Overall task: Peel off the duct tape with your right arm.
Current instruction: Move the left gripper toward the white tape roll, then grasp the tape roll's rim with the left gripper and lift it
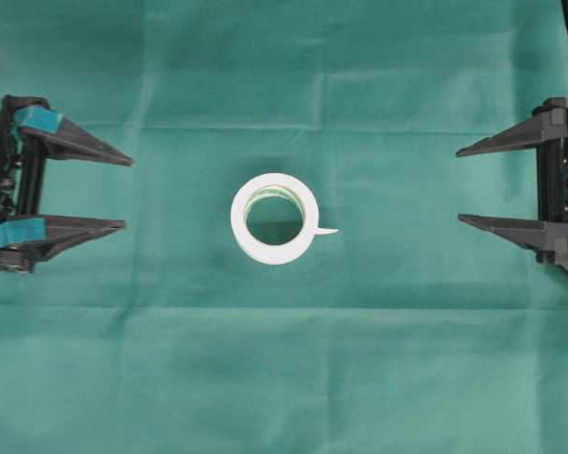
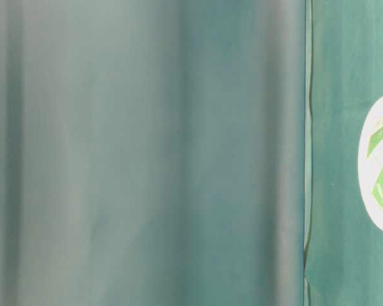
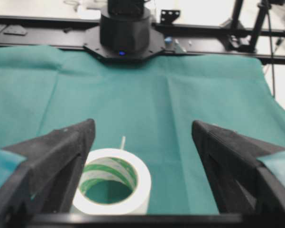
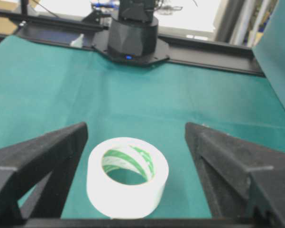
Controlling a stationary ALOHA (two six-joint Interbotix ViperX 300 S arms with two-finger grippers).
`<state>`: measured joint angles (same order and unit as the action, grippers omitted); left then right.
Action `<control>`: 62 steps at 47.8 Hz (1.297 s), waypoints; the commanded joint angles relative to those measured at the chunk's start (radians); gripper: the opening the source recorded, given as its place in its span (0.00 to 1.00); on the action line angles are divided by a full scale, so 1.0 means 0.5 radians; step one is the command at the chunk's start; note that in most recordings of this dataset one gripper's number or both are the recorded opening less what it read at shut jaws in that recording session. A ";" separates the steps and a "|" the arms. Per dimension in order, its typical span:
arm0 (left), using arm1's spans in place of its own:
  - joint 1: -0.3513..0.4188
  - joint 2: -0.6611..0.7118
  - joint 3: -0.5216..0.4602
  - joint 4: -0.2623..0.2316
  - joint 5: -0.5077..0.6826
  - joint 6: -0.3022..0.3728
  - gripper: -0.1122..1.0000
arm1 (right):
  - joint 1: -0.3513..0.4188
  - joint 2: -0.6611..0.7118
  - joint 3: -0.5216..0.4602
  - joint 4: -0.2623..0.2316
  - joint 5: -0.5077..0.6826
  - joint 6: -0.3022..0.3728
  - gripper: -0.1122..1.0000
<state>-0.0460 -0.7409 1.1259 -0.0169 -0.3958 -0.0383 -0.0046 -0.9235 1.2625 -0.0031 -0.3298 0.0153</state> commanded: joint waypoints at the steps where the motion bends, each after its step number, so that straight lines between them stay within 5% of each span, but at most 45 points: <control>1: -0.009 0.083 -0.107 0.000 -0.018 0.000 0.96 | -0.003 0.037 -0.034 0.000 -0.040 0.003 0.76; 24: 0.018 0.660 -0.537 0.000 -0.006 0.003 0.96 | -0.003 0.144 -0.071 0.003 -0.110 0.006 0.75; 38: 0.018 0.724 -0.660 -0.003 0.144 0.064 0.96 | -0.003 0.144 -0.061 0.003 -0.110 0.006 0.75; 62: 0.018 1.019 -1.169 0.000 1.319 0.080 0.96 | -0.003 0.144 -0.064 0.003 -0.110 0.009 0.74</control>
<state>-0.0399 -0.2516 0.6105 -0.0153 0.1764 0.0015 -0.0061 -0.8560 1.2548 -0.0015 -0.3743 0.0184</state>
